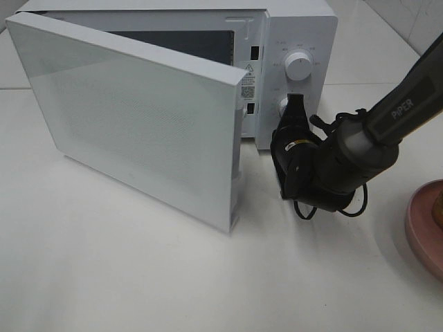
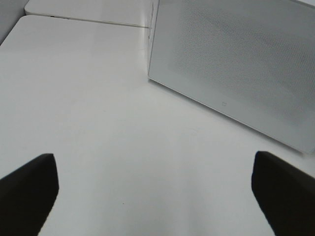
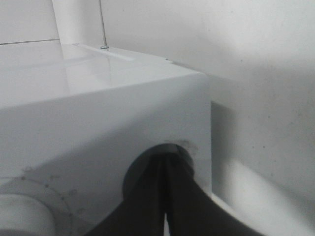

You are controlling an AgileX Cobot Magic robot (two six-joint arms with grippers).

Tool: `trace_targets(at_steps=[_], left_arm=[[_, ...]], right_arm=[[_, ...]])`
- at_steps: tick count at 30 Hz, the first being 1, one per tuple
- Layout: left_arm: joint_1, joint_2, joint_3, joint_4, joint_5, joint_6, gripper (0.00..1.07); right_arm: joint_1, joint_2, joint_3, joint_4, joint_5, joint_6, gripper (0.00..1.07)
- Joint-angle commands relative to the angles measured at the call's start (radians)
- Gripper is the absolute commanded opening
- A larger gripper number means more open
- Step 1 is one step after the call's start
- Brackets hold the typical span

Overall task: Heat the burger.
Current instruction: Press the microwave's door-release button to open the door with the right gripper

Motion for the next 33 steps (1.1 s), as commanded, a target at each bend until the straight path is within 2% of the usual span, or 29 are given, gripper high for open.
trace_targets(at_steps=[1, 19, 33], left_arm=[[-0.003, -0.017, 0.0, -0.004, -0.003, 0.001, 1.0], [-0.003, -0.017, 0.0, -0.004, -0.003, 0.001, 1.0], [-0.003, -0.017, 0.0, -0.004, -0.003, 0.001, 1.0]], right_arm=[[-0.039, -0.002, -0.094, -0.093, -0.232, -0.022, 0.0], [-0.024, -0.047, -0.026, -0.067, -0.132, -0.038, 0.0], [-0.012, -0.138, 0.089, -0.093, 0.102, -0.11, 0.0]])
